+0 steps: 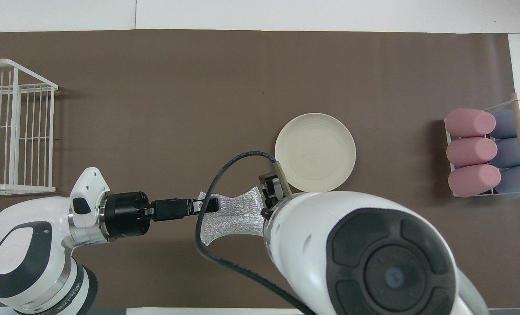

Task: Wipe plate with sponge
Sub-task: 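Grasp the scrubber with the right gripper from the left gripper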

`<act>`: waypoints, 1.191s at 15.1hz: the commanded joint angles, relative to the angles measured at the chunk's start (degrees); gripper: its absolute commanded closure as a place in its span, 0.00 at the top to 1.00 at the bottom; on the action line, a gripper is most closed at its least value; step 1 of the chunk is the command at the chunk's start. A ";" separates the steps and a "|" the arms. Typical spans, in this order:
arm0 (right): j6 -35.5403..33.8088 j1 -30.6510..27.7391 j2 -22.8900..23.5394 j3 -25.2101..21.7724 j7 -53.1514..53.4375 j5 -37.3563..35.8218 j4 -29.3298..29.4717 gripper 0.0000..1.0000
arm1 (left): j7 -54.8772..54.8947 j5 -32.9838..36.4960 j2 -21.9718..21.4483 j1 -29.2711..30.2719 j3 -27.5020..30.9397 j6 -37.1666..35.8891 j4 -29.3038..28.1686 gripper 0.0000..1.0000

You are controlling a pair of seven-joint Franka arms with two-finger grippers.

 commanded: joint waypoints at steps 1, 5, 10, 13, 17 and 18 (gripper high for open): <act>0.42 2.32 1.92 0.01 4.89 0.52 1.09 1.00 | 1.13 -1.41 -1.41 -1.23 0.71 1.16 -1.47 0.00; 1.12 5.75 3.33 0.10 8.58 0.61 0.92 1.00 | 1.04 -1.41 -1.50 -1.23 0.79 0.90 -1.39 0.00; 4.80 5.23 4.12 0.01 7.89 -0.53 0.83 1.00 | 1.04 -1.41 -1.50 -1.31 0.79 0.64 -1.39 0.00; 7.09 4.61 5.17 -0.08 6.84 -4.12 1.18 1.00 | 0.96 -1.41 -1.50 -1.32 0.88 0.03 -1.39 0.00; 8.94 3.82 6.05 -0.08 4.90 -5.89 0.74 1.00 | 0.87 -1.33 -1.50 -1.32 0.88 0.02 -1.30 0.00; 9.03 4.26 6.58 -0.08 5.08 -5.81 0.83 1.00 | 0.87 -1.32 -1.50 -1.32 0.88 0.02 -1.30 0.00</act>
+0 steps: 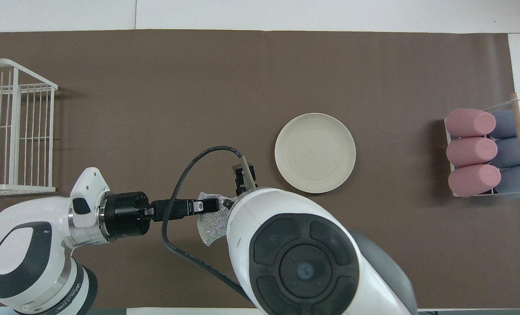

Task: Wipe plate with sponge
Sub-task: 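Grasp the scrubber with the right gripper from the left gripper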

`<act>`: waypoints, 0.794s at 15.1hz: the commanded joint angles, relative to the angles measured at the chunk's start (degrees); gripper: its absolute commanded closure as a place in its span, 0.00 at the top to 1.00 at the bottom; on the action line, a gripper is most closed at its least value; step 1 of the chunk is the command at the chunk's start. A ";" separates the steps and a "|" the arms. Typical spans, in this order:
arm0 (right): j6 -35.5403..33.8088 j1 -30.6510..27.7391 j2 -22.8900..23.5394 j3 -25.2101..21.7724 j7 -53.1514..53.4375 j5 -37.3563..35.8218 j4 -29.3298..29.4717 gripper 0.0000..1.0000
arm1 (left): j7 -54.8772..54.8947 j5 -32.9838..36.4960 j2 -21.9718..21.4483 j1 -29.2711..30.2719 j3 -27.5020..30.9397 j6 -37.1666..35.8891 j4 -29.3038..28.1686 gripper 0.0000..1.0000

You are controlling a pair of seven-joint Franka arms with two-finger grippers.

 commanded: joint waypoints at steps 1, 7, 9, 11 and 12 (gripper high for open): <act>0.80 -0.11 1.26 0.56 -0.93 -0.70 0.67 1.00 | 0.78 -1.23 -1.44 -1.31 0.87 0.12 -1.21 0.00; 1.76 0.24 1.26 0.74 -0.23 0.44 0.32 1.00 | 0.60 -1.15 -1.35 -1.22 0.87 0.03 -1.21 0.00; 2.55 1.48 1.26 0.74 1.61 0.44 0.31 0.93 | 0.60 -1.15 -1.35 -1.31 0.87 -0.05 -1.21 0.00; 2.47 1.65 1.26 0.74 1.18 0.44 0.31 0.45 | 0.51 -1.15 -1.35 -1.22 0.87 0.03 -1.21 0.00; 2.47 2.00 1.26 0.74 1.01 0.44 0.31 0.34 | 0.51 -1.15 -1.35 -1.22 0.87 -0.05 -1.21 0.00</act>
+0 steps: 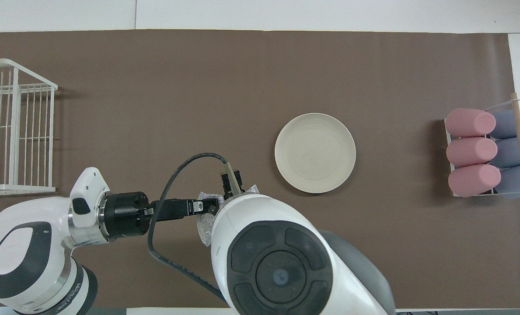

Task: Wipe plate with sponge
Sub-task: 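Grasp the scrubber with the right gripper from the left gripper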

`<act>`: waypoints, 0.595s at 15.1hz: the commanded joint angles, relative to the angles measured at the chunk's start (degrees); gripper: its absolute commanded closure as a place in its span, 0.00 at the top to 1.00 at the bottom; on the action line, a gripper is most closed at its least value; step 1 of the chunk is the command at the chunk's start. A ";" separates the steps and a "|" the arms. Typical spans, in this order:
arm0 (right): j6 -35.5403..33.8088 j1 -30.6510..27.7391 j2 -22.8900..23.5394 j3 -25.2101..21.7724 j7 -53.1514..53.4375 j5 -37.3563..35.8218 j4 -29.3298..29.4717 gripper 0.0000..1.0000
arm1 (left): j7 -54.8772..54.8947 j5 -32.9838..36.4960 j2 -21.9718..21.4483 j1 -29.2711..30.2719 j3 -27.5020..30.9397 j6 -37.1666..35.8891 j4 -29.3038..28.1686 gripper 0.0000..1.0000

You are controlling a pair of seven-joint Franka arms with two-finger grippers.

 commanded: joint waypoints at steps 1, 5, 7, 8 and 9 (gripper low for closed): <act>0.85 0.18 0.36 0.25 0.38 0.24 0.17 0.27 | 0.43 -1.15 -1.31 -1.22 0.85 -0.04 -1.21 0.00; 0.58 -0.17 -0.17 0.16 -1.72 0.33 -0.01 0.00 | 0.34 -1.06 -1.31 -1.22 0.94 -0.04 -1.21 0.00; 0.67 -0.43 -0.17 0.16 -2.16 0.33 0.08 0.00 | 0.34 -0.97 -1.31 -1.22 0.94 -0.04 -1.12 0.00; 0.06 -0.52 -0.43 0.07 -2.95 0.42 -0.01 0.00 | 0.34 -0.97 -1.31 -1.22 0.94 -0.04 -1.12 0.00; -0.55 -0.69 -0.78 0.07 -3.57 0.42 -0.09 0.00 | 0.34 -0.88 -1.31 -1.22 0.94 -0.04 -1.12 0.00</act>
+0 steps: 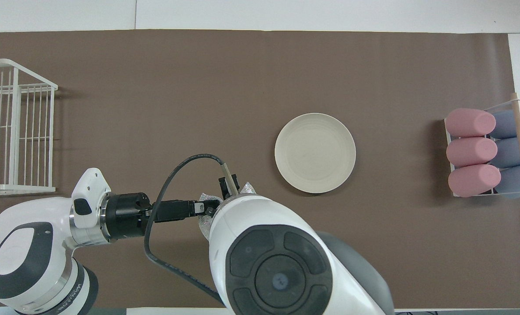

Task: Wipe plate with sponge
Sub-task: 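Grasp the scrubber with the right gripper from the left gripper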

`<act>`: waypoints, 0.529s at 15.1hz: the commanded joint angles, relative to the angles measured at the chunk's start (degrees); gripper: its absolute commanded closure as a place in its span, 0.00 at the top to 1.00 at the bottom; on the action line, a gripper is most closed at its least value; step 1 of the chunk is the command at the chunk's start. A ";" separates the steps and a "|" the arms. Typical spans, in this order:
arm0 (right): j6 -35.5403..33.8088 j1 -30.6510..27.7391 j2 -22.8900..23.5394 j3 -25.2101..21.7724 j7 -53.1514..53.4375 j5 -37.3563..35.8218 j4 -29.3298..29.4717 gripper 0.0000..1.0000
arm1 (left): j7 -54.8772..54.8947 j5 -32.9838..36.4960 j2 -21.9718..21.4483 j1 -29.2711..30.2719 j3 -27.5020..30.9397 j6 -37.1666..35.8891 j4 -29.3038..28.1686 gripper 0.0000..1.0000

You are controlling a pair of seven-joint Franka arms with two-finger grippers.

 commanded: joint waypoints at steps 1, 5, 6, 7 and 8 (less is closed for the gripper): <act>-2.02 -1.11 -1.05 0.25 -3.06 0.43 -0.23 0.00 | 0.25 -0.36 -1.22 -1.03 0.89 0.22 -0.61 0.07; -3.26 -1.55 -1.23 0.07 -4.03 0.34 -0.31 0.00 | -2.91 -0.27 -1.57 -1.03 0.54 0.48 -0.43 1.00; -3.61 -1.73 -1.49 0.07 -4.90 0.34 -0.49 0.00 | -2.91 -0.27 -1.57 -1.03 0.54 0.66 -0.43 1.00; -3.00 -2.08 -1.75 -0.01 -6.13 0.34 -1.45 0.00 | -3.00 -0.27 -1.57 -1.03 0.54 0.66 -0.43 1.00; -1.78 -3.39 -1.93 -0.01 -7.18 0.34 -2.76 0.00 | -3.00 -0.27 -1.49 -1.03 0.54 0.66 -0.43 1.00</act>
